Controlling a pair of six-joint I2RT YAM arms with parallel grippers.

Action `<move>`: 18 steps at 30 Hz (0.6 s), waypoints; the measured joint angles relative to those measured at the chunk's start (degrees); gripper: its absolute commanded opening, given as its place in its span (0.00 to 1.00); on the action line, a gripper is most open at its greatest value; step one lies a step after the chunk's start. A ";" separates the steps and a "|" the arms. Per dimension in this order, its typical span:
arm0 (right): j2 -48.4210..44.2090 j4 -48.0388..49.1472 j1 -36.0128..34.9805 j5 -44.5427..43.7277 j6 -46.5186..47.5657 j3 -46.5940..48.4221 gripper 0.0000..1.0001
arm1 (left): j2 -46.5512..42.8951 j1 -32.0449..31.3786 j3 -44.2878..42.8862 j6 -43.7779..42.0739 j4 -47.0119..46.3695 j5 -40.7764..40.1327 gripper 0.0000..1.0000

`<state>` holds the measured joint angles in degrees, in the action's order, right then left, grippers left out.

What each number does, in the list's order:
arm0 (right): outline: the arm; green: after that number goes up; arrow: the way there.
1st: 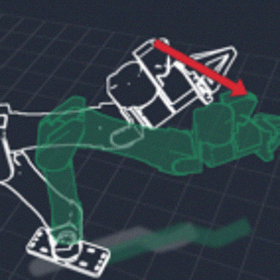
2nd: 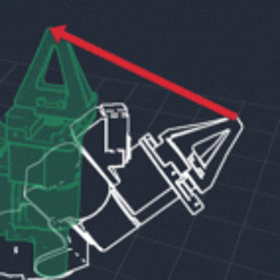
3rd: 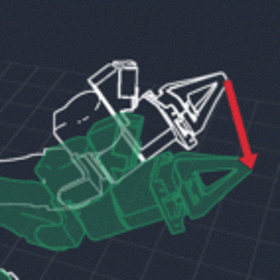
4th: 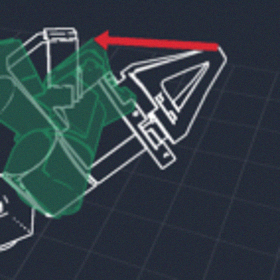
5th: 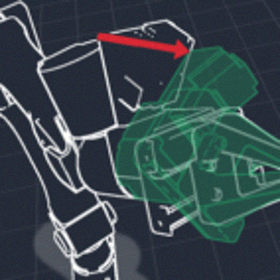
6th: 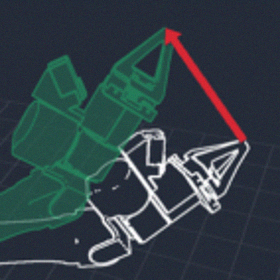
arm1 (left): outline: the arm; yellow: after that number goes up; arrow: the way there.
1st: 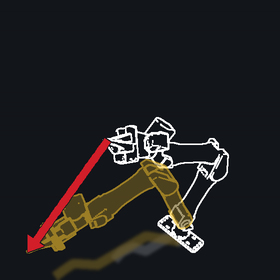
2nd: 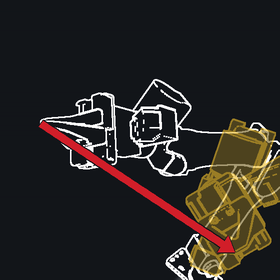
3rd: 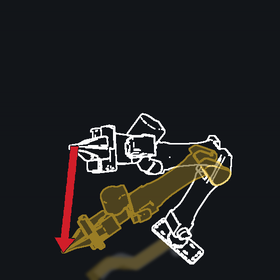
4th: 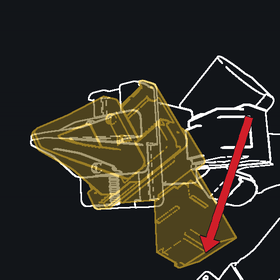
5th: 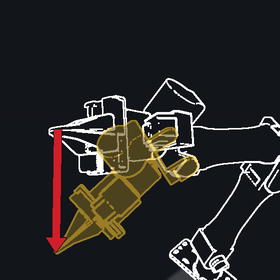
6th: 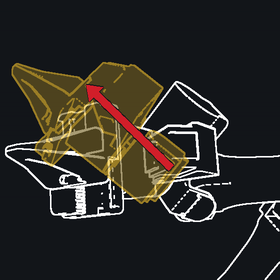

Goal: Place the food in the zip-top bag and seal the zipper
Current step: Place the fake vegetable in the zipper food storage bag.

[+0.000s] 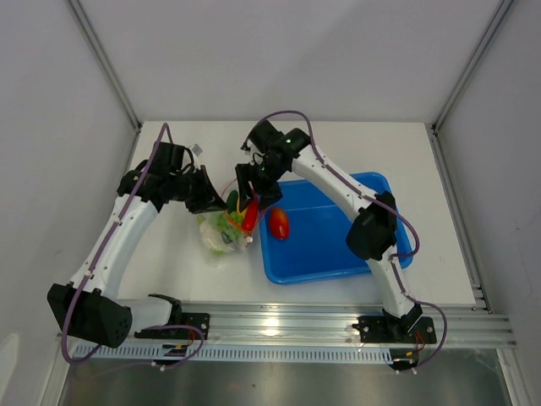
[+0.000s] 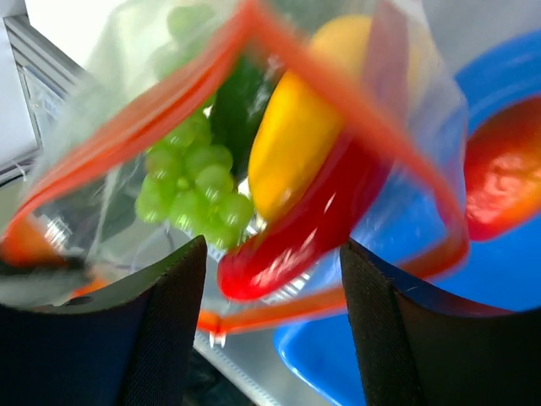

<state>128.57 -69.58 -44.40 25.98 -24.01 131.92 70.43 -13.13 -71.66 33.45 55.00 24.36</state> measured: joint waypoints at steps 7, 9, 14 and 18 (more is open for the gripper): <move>-7.74 0.50 1.22 -4.83 1.25 -0.13 0.67 | 0.00 0.00 0.00 -0.02 0.02 0.00 0.00; -10.34 0.98 2.56 -6.60 1.36 -0.68 0.67 | 0.00 0.00 0.00 -0.02 0.02 -0.02 0.00; -19.17 4.24 6.95 -11.13 1.68 -9.81 0.67 | 0.00 0.00 0.00 0.00 0.02 -0.02 0.01; -22.97 7.04 9.07 -12.31 1.60 -18.88 0.68 | 0.02 0.00 0.00 0.00 0.02 -0.02 0.01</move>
<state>105.60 -62.54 -35.33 13.67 -22.41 113.03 70.46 -13.13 -71.66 33.45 55.02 24.34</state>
